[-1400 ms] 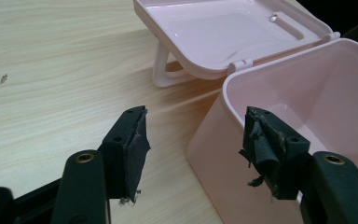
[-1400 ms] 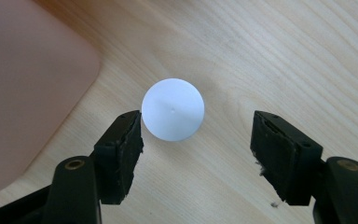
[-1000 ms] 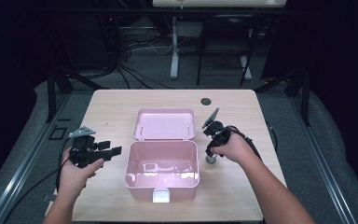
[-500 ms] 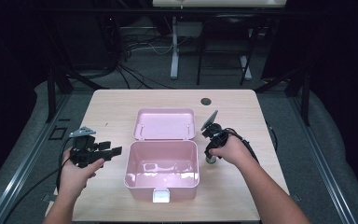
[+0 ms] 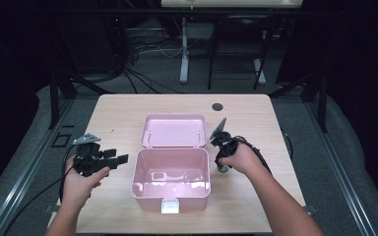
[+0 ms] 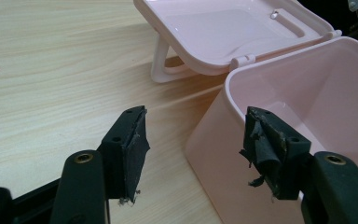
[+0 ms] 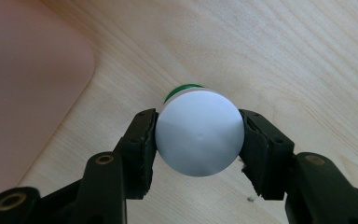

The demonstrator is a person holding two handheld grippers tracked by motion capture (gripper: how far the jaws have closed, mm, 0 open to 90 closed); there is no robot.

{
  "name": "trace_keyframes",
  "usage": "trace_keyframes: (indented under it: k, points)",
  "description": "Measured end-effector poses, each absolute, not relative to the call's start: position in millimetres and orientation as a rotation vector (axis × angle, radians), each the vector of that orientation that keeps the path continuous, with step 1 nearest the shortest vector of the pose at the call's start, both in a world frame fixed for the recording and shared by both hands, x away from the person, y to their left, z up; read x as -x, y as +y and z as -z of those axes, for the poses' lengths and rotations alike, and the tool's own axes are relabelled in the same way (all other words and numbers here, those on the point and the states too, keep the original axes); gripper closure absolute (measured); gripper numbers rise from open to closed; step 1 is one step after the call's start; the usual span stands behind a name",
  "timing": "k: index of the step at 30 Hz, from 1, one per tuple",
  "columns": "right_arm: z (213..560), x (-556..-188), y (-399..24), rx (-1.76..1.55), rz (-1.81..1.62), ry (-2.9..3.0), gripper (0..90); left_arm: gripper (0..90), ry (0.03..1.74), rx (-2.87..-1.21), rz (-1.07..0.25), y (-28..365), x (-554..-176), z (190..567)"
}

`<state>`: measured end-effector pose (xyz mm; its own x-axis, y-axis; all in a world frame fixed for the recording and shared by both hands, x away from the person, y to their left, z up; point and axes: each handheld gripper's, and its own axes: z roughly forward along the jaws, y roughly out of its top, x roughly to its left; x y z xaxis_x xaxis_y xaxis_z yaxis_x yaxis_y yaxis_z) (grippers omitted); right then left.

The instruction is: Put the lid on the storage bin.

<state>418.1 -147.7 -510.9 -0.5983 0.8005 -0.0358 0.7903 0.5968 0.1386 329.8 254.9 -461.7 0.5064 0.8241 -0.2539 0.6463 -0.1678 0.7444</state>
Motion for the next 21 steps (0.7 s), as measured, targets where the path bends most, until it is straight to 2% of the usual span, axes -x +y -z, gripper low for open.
trace_keyframes:
  k: [21]
  points:
    - [508.3, -416.7, -150.8, -1.383, -0.165, 2.703, 50.1, 39.9, 1.22, -1.896, -0.255, 255.4, -330.4, 462.7]
